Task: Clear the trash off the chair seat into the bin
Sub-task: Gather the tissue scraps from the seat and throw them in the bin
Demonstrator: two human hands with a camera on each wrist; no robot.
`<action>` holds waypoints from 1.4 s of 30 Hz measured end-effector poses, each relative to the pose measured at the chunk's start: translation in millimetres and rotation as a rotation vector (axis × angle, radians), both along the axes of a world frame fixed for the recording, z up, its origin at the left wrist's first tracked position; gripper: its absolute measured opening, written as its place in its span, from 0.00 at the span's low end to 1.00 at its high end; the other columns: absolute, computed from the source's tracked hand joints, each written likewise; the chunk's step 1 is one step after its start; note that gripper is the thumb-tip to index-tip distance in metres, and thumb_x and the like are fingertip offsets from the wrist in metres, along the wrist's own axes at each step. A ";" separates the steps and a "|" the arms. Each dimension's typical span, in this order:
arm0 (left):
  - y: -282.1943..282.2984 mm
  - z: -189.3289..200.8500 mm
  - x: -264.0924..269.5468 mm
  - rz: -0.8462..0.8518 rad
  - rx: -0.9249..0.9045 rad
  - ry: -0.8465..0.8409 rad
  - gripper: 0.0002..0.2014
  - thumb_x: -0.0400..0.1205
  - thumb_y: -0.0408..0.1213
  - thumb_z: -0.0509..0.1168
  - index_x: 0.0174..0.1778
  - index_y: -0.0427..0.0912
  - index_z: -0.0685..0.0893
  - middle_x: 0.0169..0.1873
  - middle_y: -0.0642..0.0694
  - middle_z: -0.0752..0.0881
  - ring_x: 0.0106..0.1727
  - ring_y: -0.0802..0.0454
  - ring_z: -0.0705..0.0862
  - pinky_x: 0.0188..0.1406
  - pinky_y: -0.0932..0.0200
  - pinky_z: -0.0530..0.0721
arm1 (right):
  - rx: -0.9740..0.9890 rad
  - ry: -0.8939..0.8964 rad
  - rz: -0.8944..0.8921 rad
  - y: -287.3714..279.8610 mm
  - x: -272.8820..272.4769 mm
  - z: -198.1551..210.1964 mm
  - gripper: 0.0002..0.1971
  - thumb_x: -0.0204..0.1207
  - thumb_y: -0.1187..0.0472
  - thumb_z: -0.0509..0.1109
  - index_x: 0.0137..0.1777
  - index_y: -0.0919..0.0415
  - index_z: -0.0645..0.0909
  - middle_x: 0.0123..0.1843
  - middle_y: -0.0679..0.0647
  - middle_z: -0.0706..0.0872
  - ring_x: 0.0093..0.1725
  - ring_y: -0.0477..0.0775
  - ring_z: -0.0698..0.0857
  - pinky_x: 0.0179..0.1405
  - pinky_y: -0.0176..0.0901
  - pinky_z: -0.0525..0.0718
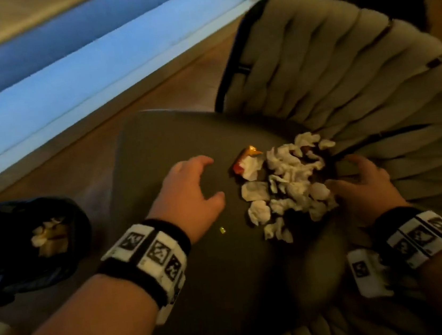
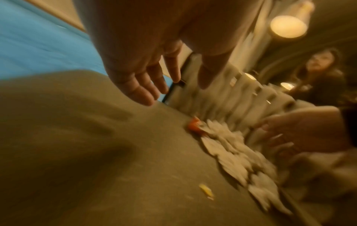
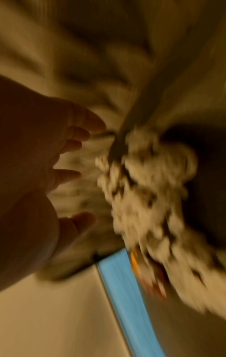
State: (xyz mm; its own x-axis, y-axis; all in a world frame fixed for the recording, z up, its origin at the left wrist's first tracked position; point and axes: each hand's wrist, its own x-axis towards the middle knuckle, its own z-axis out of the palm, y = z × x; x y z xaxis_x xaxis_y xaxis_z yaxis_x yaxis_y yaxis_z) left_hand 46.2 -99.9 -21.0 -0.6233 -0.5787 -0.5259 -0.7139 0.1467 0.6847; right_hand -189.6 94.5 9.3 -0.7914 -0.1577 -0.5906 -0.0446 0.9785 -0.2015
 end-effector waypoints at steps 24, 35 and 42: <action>100.9 -32.6 -97.8 -0.400 -0.435 -0.435 0.69 0.58 0.74 0.71 0.77 0.59 0.24 0.79 0.36 0.30 0.83 0.29 0.42 0.78 0.27 0.59 | -0.052 -0.015 0.409 35.2 19.3 -80.1 0.82 0.37 0.31 0.84 0.67 0.32 0.11 0.80 0.54 0.19 0.83 0.65 0.32 0.80 0.64 0.43; 76.3 -41.8 -99.8 -0.507 -0.431 -0.430 0.46 0.68 0.61 0.70 0.79 0.60 0.53 0.82 0.44 0.55 0.78 0.36 0.61 0.69 0.35 0.76 | -0.093 0.043 0.737 -1.1 12.5 -89.8 0.32 0.77 0.48 0.64 0.80 0.38 0.56 0.85 0.57 0.46 0.82 0.65 0.49 0.79 0.62 0.52; 98.2 -40.0 -77.2 -0.514 -0.299 -0.363 0.42 0.70 0.65 0.67 0.78 0.66 0.54 0.81 0.45 0.53 0.79 0.37 0.59 0.67 0.39 0.80 | -0.289 0.012 0.566 8.0 27.1 -80.5 0.19 0.77 0.60 0.65 0.68 0.48 0.75 0.73 0.51 0.70 0.74 0.55 0.67 0.70 0.48 0.72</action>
